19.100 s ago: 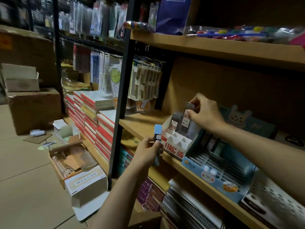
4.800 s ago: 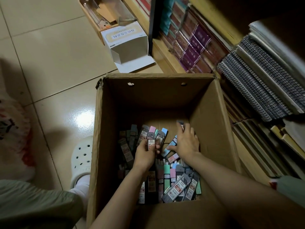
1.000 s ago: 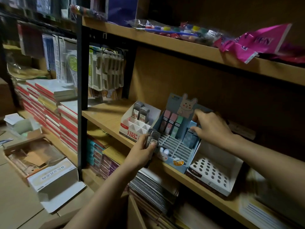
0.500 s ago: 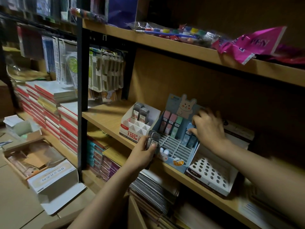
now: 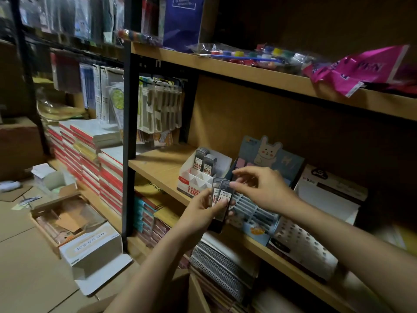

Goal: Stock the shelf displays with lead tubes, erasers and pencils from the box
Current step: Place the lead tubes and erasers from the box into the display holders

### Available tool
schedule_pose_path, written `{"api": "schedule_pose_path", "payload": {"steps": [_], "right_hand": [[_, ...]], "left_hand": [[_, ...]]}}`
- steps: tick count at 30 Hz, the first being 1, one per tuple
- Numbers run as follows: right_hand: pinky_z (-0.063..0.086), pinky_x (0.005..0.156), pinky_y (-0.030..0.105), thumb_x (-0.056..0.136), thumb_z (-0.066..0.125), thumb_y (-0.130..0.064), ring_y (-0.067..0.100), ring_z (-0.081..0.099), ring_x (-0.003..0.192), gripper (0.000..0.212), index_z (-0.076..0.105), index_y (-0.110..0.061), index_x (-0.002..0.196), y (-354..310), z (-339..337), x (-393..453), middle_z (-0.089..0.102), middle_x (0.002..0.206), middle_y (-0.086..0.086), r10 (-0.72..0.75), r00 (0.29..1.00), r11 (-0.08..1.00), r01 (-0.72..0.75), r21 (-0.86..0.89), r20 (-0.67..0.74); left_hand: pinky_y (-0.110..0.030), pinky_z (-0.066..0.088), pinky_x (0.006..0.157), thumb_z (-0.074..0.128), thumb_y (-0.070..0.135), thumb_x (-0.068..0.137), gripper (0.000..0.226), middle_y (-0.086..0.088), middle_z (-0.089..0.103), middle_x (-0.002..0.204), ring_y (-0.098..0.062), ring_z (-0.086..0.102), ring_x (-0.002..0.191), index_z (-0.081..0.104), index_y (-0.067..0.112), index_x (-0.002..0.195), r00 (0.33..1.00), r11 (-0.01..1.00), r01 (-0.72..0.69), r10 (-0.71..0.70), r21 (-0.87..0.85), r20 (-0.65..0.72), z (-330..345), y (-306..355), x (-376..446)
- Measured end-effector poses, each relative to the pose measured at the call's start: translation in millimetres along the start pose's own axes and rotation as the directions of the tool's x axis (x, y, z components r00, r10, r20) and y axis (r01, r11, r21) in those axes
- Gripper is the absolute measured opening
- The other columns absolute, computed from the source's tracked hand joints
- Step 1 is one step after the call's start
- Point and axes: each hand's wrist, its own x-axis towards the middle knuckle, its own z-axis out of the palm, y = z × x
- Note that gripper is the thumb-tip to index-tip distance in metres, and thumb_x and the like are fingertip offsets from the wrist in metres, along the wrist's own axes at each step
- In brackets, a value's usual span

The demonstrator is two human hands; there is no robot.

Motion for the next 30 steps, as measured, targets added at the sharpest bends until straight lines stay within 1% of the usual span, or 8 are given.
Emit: {"api": "schedule_pose_path", "payload": {"steps": [5, 8, 10, 12, 16, 22, 26, 30], "right_hand": [[0.047, 0.06, 0.008, 0.075, 0.083, -0.025, 0.0, 0.064, 0.073, 0.036, 0.067, -0.03, 0.106, -16, 15, 17, 0.066, 0.083, -0.009, 0.018, 1.0, 0.996, -0.017, 0.09, -0.007], [0.048, 0.067, 0.013, 0.075, 0.082, -0.024, -0.002, 0.064, 0.078, 0.024, 0.068, -0.032, 0.093, -22, 5, 39, 0.067, 0.084, -0.013, -0.015, 0.998, 0.991, 0.023, 0.134, -0.061], [0.049, 0.066, 0.011, 0.077, 0.081, -0.021, -0.003, 0.064, 0.078, 0.019, 0.069, -0.03, 0.089, -24, -6, 56, 0.068, 0.084, -0.015, -0.024, 0.985, 0.982, 0.056, 0.179, -0.173], [0.047, 0.065, 0.009, 0.078, 0.08, -0.022, -0.005, 0.063, 0.077, 0.015, 0.07, -0.027, 0.089, -25, -10, 71, 0.068, 0.083, -0.015, -0.032, 0.958, 0.987, 0.076, 0.143, -0.284], [0.044, 0.062, 0.005, 0.082, 0.077, -0.017, -0.004, 0.061, 0.078, 0.013, 0.069, -0.024, 0.09, -26, 9, 91, 0.067, 0.084, -0.013, -0.111, 0.945, 0.99, 0.132, 0.048, -0.306], [0.053, 0.071, 0.022, 0.083, 0.074, -0.012, 0.007, 0.062, 0.079, 0.01, 0.069, -0.016, 0.092, -17, 19, 115, 0.067, 0.086, -0.006, -0.114, 0.949, 0.993, 0.115, -0.012, -0.293], [0.045, 0.064, 0.012, 0.084, 0.073, -0.012, 0.003, 0.058, 0.074, 0.01, 0.069, -0.017, 0.091, -11, 26, 120, 0.065, 0.084, -0.007, -0.121, 0.952, 0.993, 0.112, -0.046, -0.281], [0.049, 0.069, 0.022, 0.083, 0.074, -0.011, 0.011, 0.061, 0.078, 0.01, 0.069, -0.012, 0.091, -9, 38, 121, 0.068, 0.088, 0.001, -0.119, 0.96, 0.992, 0.107, -0.062, -0.254]], "left_hand": [[-0.032, 0.057, 0.07, 0.06, 0.033, 0.09, 0.026, -0.007, 0.07, 0.107, -0.022, 0.07, 0.09, 0.063, 0.025, 0.115, 1.0, 1.0, 0.021, -0.021, 0.01, -0.006, -11, 11, -1], [-0.034, 0.056, 0.07, 0.048, 0.037, 0.098, 0.023, -0.011, 0.067, 0.112, -0.026, 0.066, 0.091, 0.062, 0.027, 0.114, 0.984, 0.999, 0.022, -0.028, -0.035, -0.178, -25, 17, 1], [-0.033, 0.053, 0.071, 0.041, 0.033, 0.102, 0.025, -0.011, 0.067, 0.107, -0.023, 0.063, 0.083, 0.057, 0.025, 0.119, 0.951, 1.0, -0.006, 0.014, 0.027, -0.309, -37, 19, 1], [-0.034, 0.05, 0.074, 0.038, 0.031, 0.103, 0.023, -0.01, 0.066, 0.105, -0.023, 0.062, 0.085, 0.054, 0.024, 0.12, 0.93, 0.994, -0.022, 0.059, 0.106, -0.363, -47, 20, 0], [-0.034, 0.052, 0.079, 0.037, 0.029, 0.104, 0.025, -0.005, 0.067, 0.104, -0.019, 0.064, 0.091, 0.056, 0.026, 0.12, 0.926, 0.98, -0.063, 0.128, 0.188, -0.355, -52, 23, 3], [-0.034, 0.054, 0.077, 0.038, 0.027, 0.104, 0.023, -0.001, 0.068, 0.103, -0.017, 0.066, 0.091, 0.057, 0.028, 0.117, 0.907, 0.966, -0.107, 0.192, 0.236, -0.376, -47, 16, 10], [-0.023, 0.053, 0.068, 0.04, 0.028, 0.103, 0.023, 0.004, 0.068, 0.102, -0.01, 0.068, 0.086, 0.058, 0.033, 0.117, 0.893, 0.958, -0.119, 0.218, 0.262, -0.392, -49, 14, 11], [-0.02, 0.051, 0.065, 0.039, 0.029, 0.104, 0.024, 0.003, 0.067, 0.106, -0.009, 0.067, 0.087, 0.056, 0.034, 0.12, 0.904, 0.961, -0.086, 0.186, 0.262, -0.386, -47, 14, 12]]}}
